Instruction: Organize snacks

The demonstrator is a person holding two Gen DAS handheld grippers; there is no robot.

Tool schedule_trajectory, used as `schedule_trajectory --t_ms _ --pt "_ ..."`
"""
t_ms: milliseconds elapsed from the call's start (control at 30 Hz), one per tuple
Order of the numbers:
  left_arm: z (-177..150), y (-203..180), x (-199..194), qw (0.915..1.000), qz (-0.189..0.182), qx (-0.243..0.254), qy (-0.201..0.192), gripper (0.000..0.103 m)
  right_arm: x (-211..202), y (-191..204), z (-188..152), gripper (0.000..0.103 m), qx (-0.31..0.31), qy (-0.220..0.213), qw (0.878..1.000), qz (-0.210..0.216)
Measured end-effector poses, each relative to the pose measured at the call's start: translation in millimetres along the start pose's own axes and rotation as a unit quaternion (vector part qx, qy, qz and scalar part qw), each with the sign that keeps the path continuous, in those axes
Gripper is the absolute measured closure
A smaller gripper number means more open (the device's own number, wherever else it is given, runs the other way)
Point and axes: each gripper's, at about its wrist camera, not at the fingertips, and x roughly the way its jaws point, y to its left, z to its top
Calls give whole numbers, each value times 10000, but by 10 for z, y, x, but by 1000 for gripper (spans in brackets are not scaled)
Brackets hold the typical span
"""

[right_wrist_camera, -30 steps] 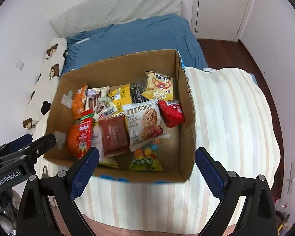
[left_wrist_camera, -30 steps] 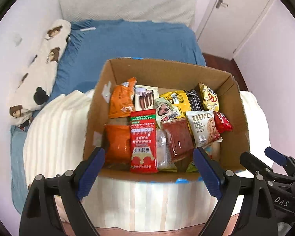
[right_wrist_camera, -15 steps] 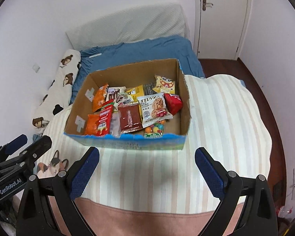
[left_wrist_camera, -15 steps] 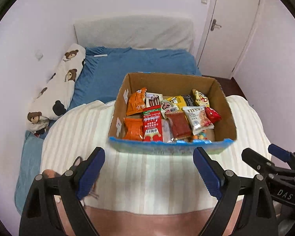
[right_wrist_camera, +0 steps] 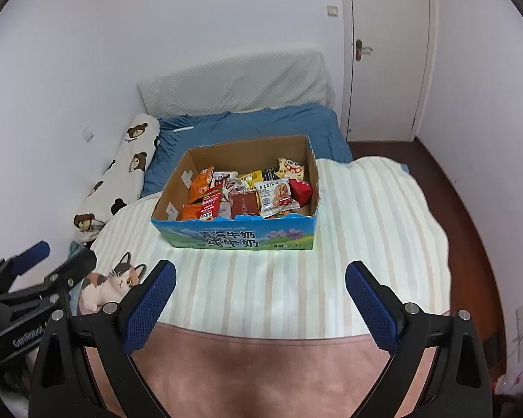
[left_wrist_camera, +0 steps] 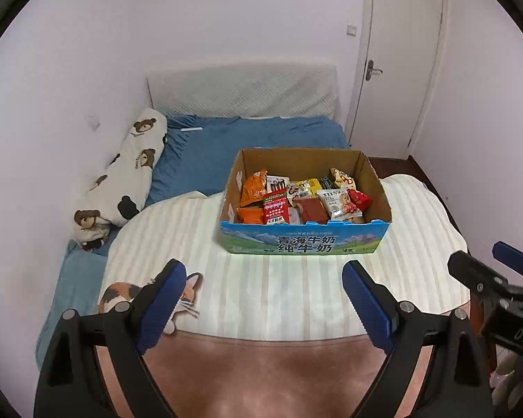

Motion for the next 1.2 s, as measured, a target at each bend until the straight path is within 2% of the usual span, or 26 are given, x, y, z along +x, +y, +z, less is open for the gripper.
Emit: schedule_trajectory --t_ms 300,567,733,800,967,1200 --pt "-166 45 -433 9998 32 -123 -173 11 -658 97 -228 3 -183 -350 9992 -32" --pt "-217 24 -578 9994 17 -158 -300 11 -895 149 -287 3 -276 -470 9985 -2" --pt "-189 8 -519 9994 -21 -116 -318 11 -871 147 -263 0 -272 -529 9982 -96" --pt "-168 -20 -469 9995 41 -47 -318 0 -806 124 -250 0 -240 -532 9982 -128" --pt "-83 -51 -308 9994 88 -4 -344 0 -617 67 -182 0 -126 -460 9986 -233" --pt "90 -25 81 9997 138 -102 -147 0 -262 16 -5 0 -13 -366 9985 -400"
